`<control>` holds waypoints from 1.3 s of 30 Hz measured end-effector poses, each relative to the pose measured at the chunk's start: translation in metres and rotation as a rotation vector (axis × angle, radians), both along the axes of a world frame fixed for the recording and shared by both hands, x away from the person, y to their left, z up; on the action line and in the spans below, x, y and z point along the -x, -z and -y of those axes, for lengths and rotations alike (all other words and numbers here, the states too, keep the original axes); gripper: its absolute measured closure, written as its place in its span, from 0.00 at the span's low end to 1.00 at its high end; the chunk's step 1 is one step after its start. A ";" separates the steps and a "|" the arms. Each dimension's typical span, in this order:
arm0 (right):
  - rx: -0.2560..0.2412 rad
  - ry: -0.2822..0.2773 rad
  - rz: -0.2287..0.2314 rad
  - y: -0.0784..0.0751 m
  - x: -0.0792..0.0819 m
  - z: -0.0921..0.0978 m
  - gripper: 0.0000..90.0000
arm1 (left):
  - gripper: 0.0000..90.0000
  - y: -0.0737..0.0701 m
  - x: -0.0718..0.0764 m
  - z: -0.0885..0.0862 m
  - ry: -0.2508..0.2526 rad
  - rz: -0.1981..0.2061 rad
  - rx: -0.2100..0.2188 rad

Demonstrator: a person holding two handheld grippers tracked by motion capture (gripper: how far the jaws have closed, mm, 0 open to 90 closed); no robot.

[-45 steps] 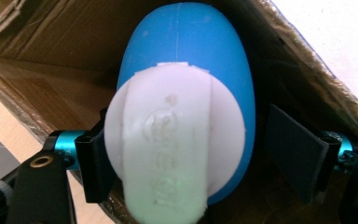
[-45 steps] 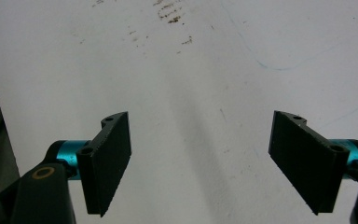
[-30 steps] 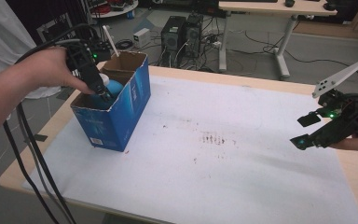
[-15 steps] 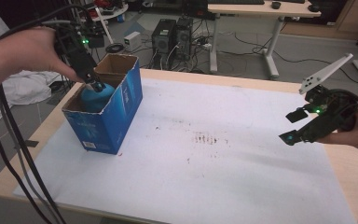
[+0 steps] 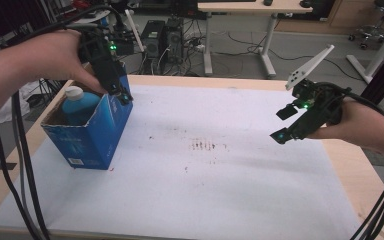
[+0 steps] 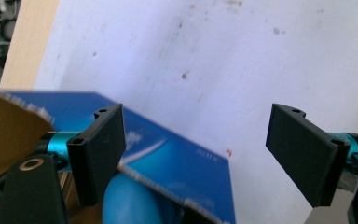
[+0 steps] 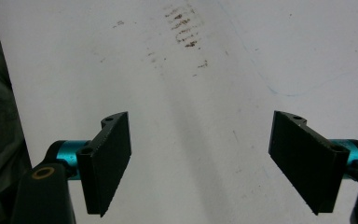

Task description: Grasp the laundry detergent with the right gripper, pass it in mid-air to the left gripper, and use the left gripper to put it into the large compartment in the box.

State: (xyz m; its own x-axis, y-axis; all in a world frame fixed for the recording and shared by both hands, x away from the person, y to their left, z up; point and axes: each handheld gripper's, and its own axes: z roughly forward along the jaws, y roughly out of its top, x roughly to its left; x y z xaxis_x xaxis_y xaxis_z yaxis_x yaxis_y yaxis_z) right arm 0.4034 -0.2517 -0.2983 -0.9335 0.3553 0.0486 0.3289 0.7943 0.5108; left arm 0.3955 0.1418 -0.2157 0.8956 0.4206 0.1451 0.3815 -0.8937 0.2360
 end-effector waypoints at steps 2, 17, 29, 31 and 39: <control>0.002 -0.008 0.002 -0.001 0.001 -0.003 0.23 | 0.22 0.006 -0.001 0.010 0.020 -0.004 0.007; 0.020 -0.047 0.007 -0.003 0.007 -0.014 0.23 | 0.22 0.038 0.003 0.056 0.117 -0.025 0.021; 0.024 -0.057 0.018 -0.006 0.009 -0.017 0.23 | 0.22 0.055 0.007 0.066 0.122 -0.033 0.030; 0.027 -0.056 0.017 -0.007 0.010 -0.017 0.23 | 0.22 0.057 0.007 0.066 0.117 -0.029 0.030; 0.029 -0.055 0.018 -0.007 0.011 -0.017 0.23 | 0.22 0.060 0.007 0.065 0.114 -0.036 0.032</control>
State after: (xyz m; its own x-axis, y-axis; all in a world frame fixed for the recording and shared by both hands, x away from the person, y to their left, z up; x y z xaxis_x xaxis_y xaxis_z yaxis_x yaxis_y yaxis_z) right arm 0.3929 -0.2351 -0.2913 -0.9524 0.3040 0.0218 0.2748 0.8254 0.4931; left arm 0.3881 0.0769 -0.2757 0.9422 0.3198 0.0999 0.2867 -0.9239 0.2535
